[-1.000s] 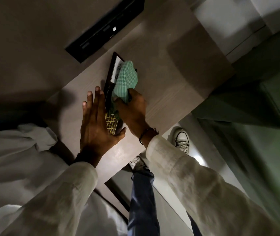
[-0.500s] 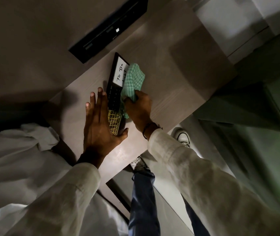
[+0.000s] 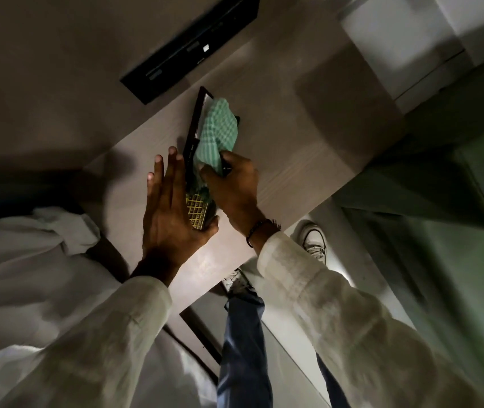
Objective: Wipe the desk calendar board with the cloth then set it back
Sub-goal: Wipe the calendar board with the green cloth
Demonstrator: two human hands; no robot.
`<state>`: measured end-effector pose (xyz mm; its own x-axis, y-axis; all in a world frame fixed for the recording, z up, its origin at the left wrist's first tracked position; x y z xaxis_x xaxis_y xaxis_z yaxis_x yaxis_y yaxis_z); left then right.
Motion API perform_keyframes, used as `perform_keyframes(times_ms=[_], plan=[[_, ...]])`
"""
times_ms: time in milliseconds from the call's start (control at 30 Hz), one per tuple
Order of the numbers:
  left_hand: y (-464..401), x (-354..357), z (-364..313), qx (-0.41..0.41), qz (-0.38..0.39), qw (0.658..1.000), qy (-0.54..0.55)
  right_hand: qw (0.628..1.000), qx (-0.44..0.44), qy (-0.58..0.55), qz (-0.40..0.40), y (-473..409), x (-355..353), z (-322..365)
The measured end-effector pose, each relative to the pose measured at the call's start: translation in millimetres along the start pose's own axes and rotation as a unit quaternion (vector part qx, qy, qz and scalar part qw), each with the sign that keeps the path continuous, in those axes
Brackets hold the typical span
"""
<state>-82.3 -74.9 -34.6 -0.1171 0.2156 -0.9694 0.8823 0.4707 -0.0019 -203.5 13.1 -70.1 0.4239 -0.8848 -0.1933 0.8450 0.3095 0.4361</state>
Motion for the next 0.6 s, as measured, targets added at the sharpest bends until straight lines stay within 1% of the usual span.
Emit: perform_keyframes(times_ms=[100, 167, 300, 367, 433, 467, 600], plan=[[0.4, -1.7, -2.4, 0.000, -0.001, 1.000, -0.005, 0.999, 0.037, 0.013, -0.015, -5.4, -10.3, -12.9], [-0.1, -3.1, -4.7, -0.001, -0.004, 1.000, -0.001, 0.999, 0.046, 0.019, -0.012, -8.7, -11.5, -13.4], [-0.9, -2.7, -2.9, -0.002, -0.005, 1.000, -0.004, 1.000, -0.005, 0.000, 0.009, -4.5, 3.3, 4.4], [-0.3, -3.5, -2.2, -0.009, -0.001, 1.000, 0.001, 1.000, 0.024, -0.010, -0.009, -4.9, 0.8, -5.1], [0.0, -4.9, -3.8, -0.014, -0.001, 1.000, 0.008, 0.997, 0.071, 0.009, -0.035, -9.3, -5.7, -15.9], [-0.1, -5.5, -5.1, -0.015, -0.003, 1.000, 0.011, 0.996, 0.075, 0.021, -0.038, -11.4, -5.7, -16.8], [-0.5, -7.9, -8.6, 0.000, -0.015, 1.000, 0.005, 1.000, 0.022, 0.007, -0.010, -6.4, 5.7, -1.4]])
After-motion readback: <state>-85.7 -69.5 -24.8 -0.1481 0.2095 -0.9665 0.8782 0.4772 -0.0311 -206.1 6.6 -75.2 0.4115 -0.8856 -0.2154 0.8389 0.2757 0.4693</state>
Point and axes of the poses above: each hand's wrist, its own y-axis away from the middle knuckle, its own x-axis out of the palm, z = x × y, the point moved 10 cm from there along -y, towards the middle knuckle, and after that the axes turned 7 degrees about -y, right-handed, at the moved point
